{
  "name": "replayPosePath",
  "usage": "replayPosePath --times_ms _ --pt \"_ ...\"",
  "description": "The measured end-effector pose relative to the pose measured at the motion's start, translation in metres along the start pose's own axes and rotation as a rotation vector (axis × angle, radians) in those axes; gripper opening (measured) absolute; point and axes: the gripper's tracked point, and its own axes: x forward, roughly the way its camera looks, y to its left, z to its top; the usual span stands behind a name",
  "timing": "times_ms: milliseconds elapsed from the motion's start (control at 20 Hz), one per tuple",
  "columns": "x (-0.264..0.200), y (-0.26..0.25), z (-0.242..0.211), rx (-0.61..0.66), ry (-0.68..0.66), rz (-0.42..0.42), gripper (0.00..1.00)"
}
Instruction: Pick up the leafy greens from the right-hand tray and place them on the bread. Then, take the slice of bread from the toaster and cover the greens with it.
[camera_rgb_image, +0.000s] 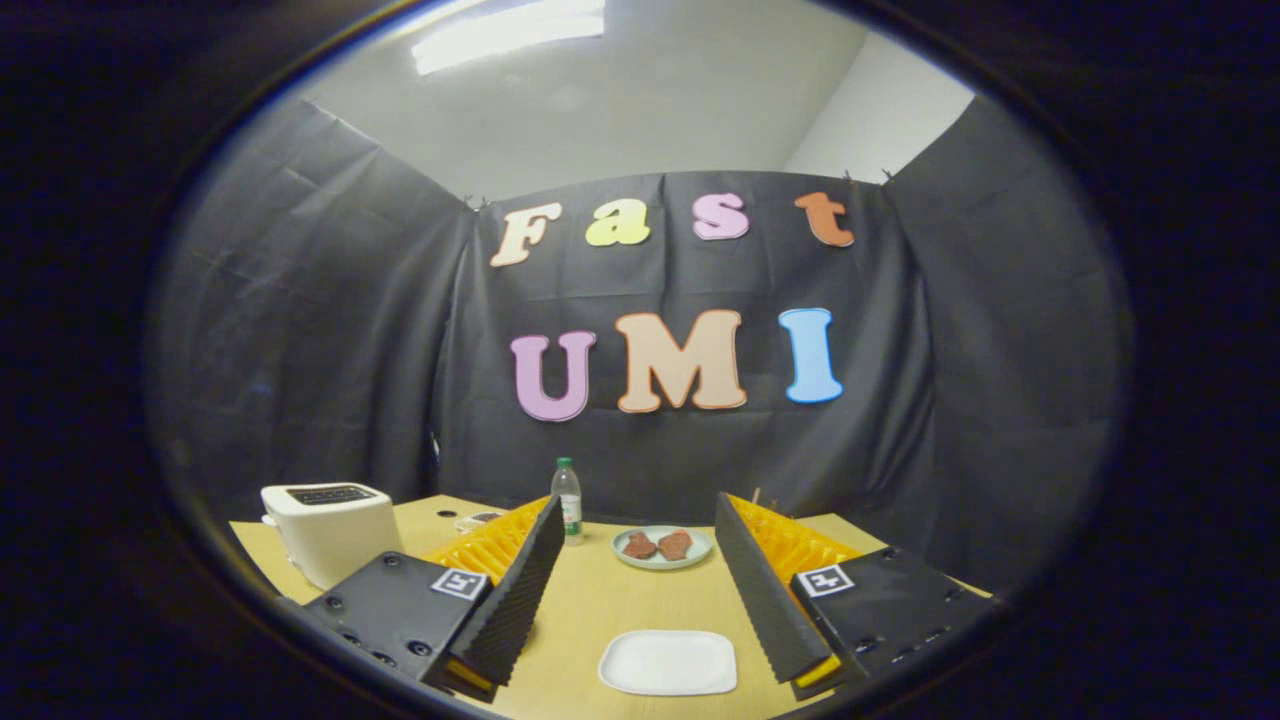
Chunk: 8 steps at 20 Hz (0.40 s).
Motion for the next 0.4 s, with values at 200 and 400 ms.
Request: replayPosePath --times_ms 200,400 --pt "-0.001 -0.030 -0.014 0.024 0.006 -0.043 0.96" --pt "-0.002 -0.046 -0.033 0.013 0.039 -0.070 0.96"
